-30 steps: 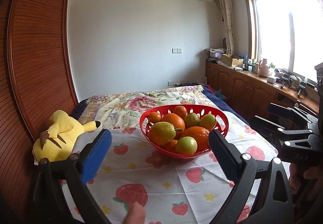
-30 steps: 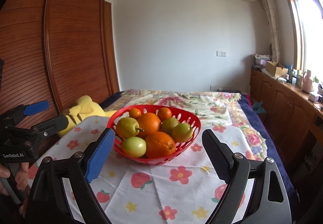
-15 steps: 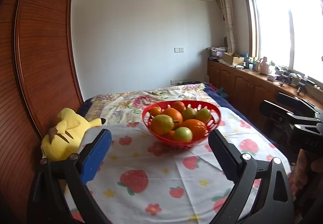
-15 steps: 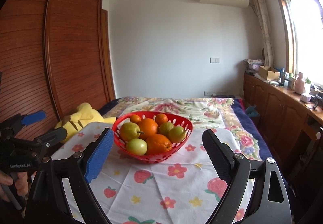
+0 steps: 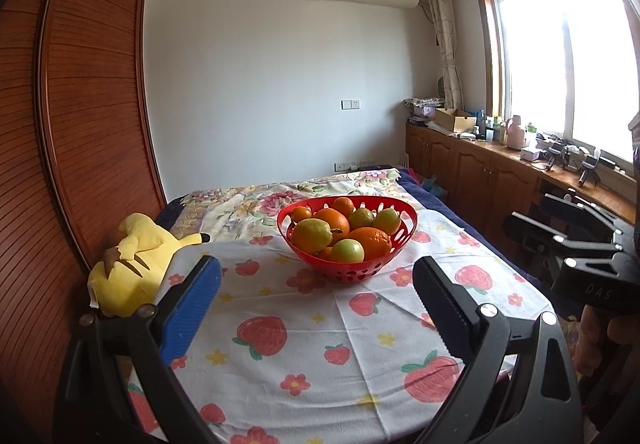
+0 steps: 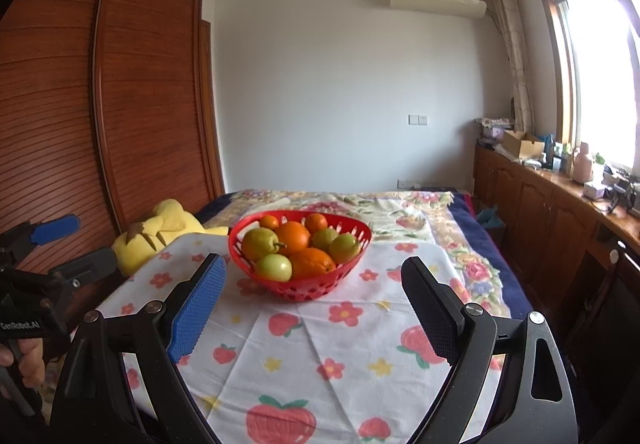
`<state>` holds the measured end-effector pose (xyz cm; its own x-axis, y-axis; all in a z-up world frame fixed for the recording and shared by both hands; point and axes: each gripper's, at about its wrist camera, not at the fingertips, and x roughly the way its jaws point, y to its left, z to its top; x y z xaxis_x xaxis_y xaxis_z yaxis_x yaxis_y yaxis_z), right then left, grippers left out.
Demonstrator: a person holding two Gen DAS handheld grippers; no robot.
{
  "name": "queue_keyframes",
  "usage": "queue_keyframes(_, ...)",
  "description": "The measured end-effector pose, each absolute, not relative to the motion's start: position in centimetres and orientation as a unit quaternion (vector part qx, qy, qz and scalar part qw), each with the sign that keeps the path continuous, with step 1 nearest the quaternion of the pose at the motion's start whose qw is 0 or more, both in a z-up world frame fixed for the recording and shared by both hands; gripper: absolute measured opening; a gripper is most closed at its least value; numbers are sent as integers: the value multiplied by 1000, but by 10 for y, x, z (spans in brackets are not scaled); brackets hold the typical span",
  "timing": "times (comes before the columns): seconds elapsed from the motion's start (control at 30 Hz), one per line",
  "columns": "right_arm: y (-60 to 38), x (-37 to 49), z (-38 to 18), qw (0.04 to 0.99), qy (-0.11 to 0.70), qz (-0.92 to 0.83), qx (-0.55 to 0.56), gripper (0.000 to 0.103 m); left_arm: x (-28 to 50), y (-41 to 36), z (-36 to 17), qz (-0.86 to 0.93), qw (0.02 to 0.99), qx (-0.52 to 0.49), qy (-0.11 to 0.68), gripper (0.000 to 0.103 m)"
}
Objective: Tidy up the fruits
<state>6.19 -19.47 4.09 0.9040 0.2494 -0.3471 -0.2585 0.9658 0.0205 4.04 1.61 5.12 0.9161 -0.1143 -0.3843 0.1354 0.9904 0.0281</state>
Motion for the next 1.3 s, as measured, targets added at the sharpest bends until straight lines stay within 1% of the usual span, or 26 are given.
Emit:
queue_keyframes(0.47, -194, 46, 22, 978, 171, 118, -18, 90, 32, 25, 39, -53, 982, 6, 179, 97)
queue_keyframes(1.3, -196, 46, 21, 978, 171, 114, -19, 90, 32, 25, 31, -48, 981, 6, 188, 97)
